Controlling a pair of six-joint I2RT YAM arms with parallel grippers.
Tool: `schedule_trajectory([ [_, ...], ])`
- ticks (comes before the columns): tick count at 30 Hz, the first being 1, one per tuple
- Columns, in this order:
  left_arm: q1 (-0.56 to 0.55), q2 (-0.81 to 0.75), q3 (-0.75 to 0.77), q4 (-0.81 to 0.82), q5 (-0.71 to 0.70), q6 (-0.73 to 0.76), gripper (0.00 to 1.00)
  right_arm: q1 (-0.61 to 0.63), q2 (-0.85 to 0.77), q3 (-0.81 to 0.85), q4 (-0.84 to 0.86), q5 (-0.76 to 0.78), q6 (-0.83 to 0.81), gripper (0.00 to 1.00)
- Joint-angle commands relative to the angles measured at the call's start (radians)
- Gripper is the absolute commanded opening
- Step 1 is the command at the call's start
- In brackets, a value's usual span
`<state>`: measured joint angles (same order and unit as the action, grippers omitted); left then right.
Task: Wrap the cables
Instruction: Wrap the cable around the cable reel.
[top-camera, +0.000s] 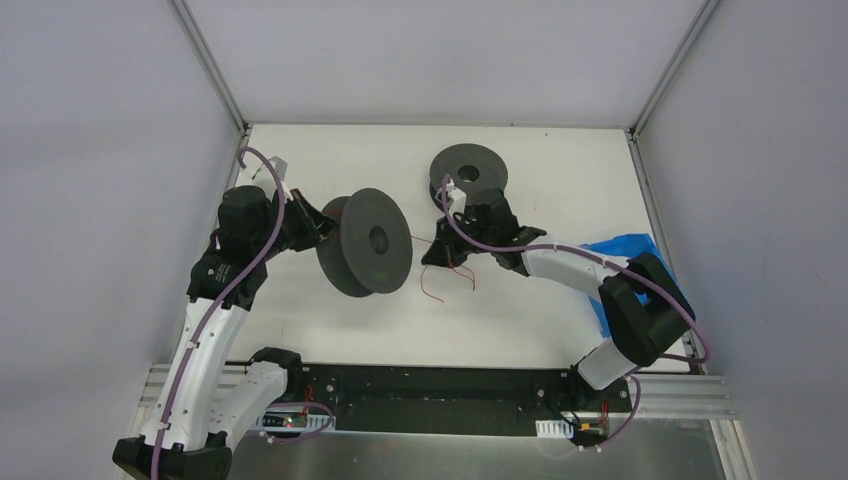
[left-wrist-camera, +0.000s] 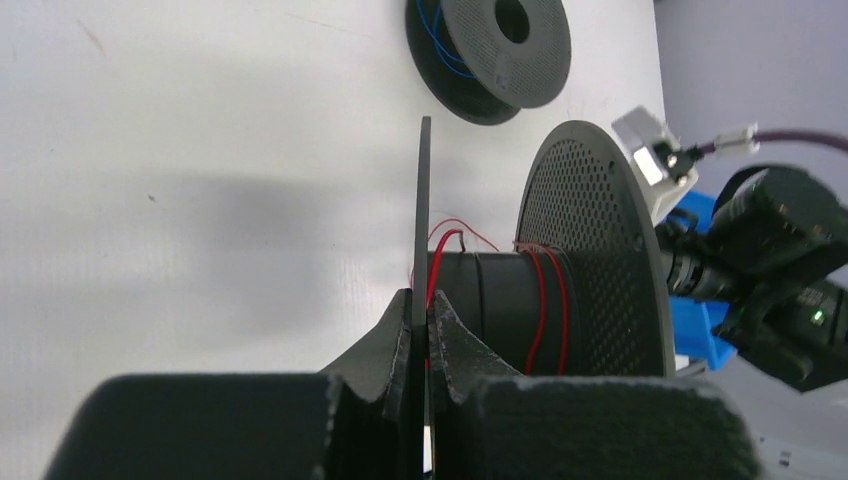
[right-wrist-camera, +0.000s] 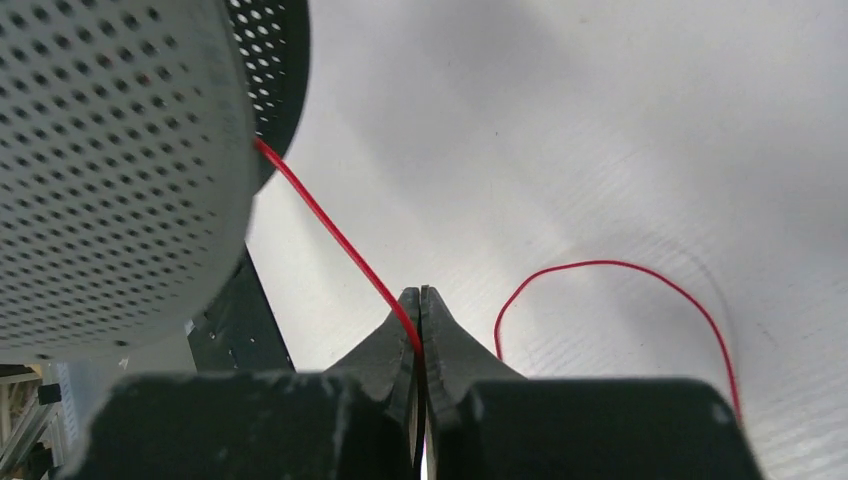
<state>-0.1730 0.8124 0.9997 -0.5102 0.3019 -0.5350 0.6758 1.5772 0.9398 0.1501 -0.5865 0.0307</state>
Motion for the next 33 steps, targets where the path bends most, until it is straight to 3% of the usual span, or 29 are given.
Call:
schedule_trajectory([
  [1,0.023,-0.07,-0.022,0.113,-0.194,-0.172,0.0,0.016,0.006,-0.107,0.187,-0.005,0.093,0.03],
  [14,0.03,-0.083,-0.084,0.146,-0.406,-0.211,0.0,0.067,0.036,-0.205,0.222,0.033,0.108,0.06],
  [22,0.051,-0.048,-0.096,0.173,-0.46,-0.25,0.0,0.198,-0.019,-0.268,0.177,0.149,0.151,0.11],
  [33,0.069,-0.005,-0.133,0.2,-0.513,-0.251,0.0,0.338,-0.11,-0.255,0.047,0.336,0.152,0.06],
])
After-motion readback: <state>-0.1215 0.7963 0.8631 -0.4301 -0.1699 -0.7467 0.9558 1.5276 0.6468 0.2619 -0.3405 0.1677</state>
